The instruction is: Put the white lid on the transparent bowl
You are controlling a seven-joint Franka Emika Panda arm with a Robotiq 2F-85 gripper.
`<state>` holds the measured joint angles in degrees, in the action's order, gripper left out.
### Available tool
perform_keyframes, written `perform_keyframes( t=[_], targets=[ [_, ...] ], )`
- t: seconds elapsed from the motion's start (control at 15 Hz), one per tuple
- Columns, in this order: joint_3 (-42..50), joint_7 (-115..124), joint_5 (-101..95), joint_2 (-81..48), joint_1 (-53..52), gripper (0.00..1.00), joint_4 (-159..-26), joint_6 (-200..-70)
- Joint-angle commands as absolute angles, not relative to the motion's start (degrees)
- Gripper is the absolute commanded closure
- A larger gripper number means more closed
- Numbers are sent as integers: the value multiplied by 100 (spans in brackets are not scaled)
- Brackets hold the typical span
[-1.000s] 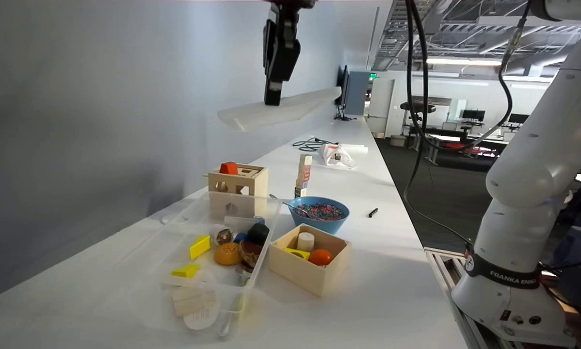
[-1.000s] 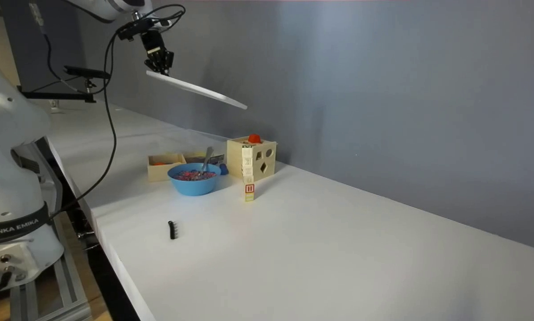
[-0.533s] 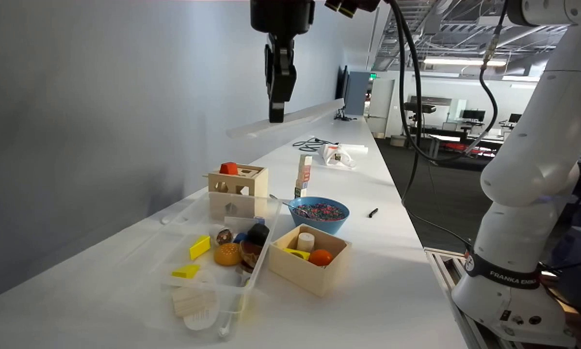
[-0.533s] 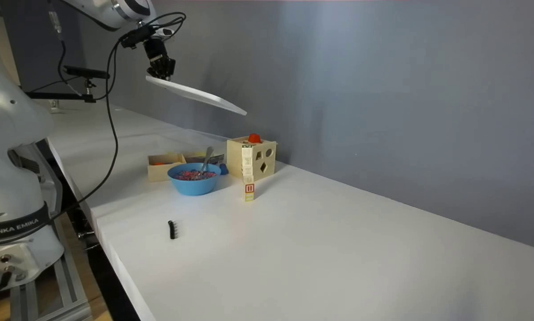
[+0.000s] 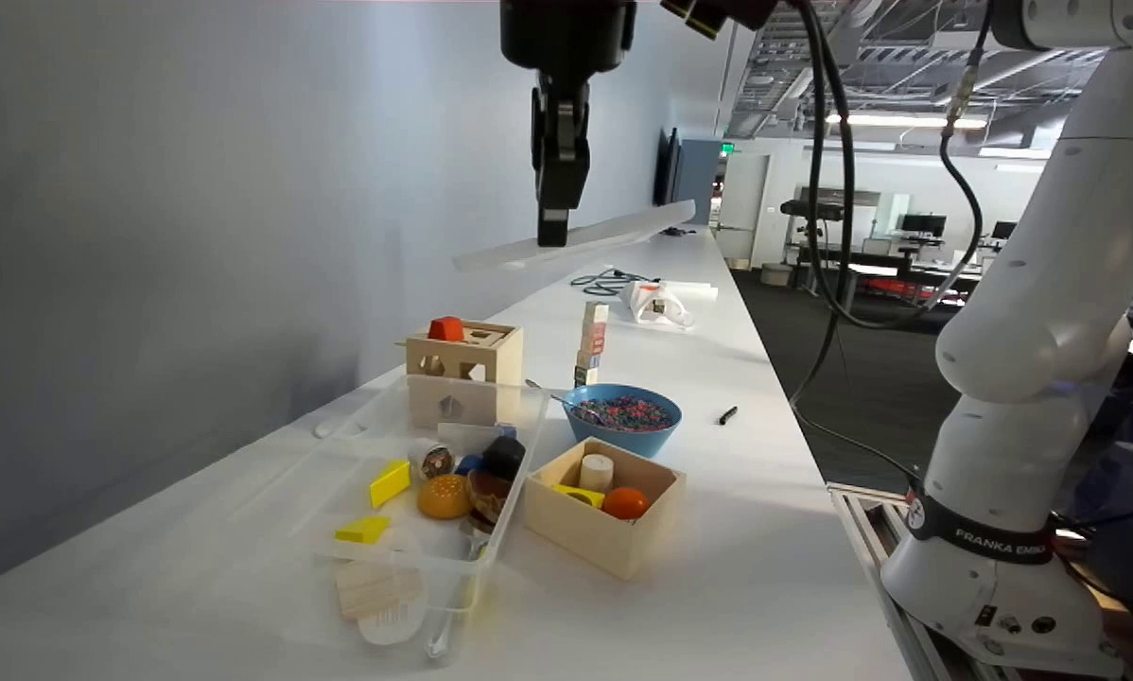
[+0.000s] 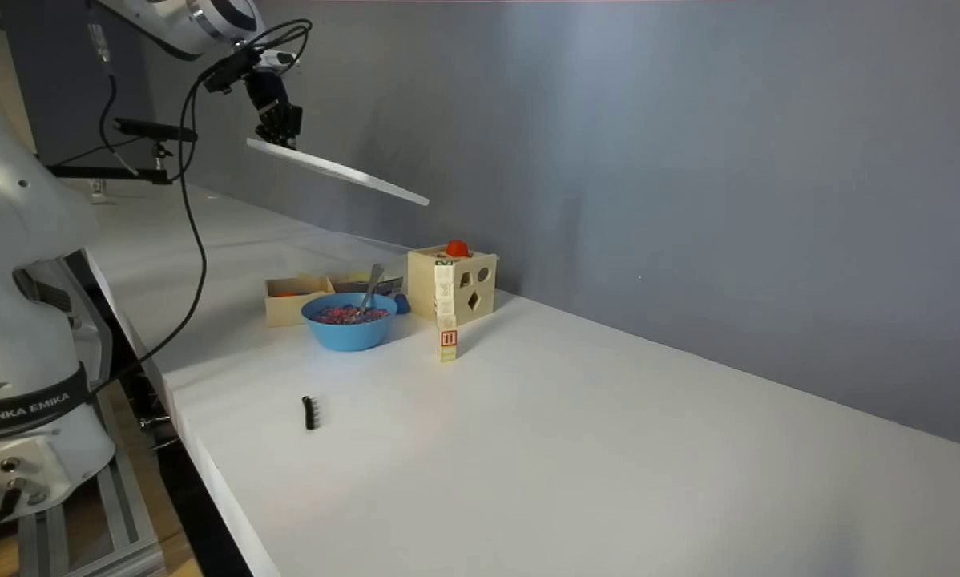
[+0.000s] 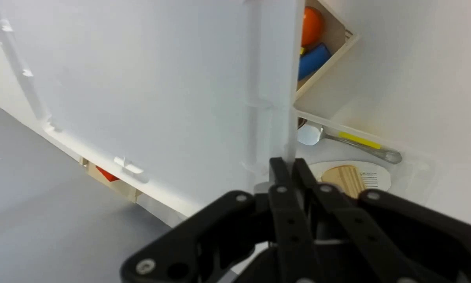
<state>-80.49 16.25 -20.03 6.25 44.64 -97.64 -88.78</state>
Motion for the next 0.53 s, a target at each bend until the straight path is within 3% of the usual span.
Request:
perform_keyframes(
  t=[0.0,0.47],
  targets=[
    [-8792,2562,-2520,919,4782,98,-9930,-8693],
    [-10262,2581,-1948,1910,6678,98,-9898,-9206]
  ],
)
